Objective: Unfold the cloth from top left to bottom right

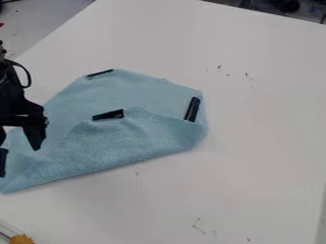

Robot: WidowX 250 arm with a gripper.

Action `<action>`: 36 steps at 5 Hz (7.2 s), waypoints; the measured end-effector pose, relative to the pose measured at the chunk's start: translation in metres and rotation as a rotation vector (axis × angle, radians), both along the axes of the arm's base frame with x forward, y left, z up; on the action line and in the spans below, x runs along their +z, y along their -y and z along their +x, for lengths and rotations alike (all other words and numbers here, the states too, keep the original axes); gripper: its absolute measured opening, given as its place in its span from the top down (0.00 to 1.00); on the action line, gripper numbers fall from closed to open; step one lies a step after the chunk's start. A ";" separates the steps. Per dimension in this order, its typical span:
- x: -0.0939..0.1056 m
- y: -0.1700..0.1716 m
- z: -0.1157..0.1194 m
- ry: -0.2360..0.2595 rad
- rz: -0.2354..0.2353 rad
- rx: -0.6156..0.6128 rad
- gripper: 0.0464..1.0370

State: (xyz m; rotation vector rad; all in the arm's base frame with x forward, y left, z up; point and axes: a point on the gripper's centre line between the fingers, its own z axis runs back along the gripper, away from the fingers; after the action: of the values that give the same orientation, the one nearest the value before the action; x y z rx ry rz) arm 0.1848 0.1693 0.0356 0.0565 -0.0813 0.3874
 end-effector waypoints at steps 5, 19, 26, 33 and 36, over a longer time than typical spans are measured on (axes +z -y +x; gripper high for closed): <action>-0.020 0.075 0.108 0.053 -0.046 -0.391 0.04; -0.014 0.084 0.112 0.083 -0.001 -0.427 0.02; -0.003 0.092 0.096 0.108 0.038 -0.407 0.97; -0.024 0.068 0.096 0.089 -0.012 -0.410 0.38; -0.004 0.074 0.096 0.092 0.048 -0.409 0.99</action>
State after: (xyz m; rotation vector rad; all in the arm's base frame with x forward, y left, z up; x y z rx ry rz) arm 0.2805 0.0952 0.0318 0.0674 -0.1893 -0.0210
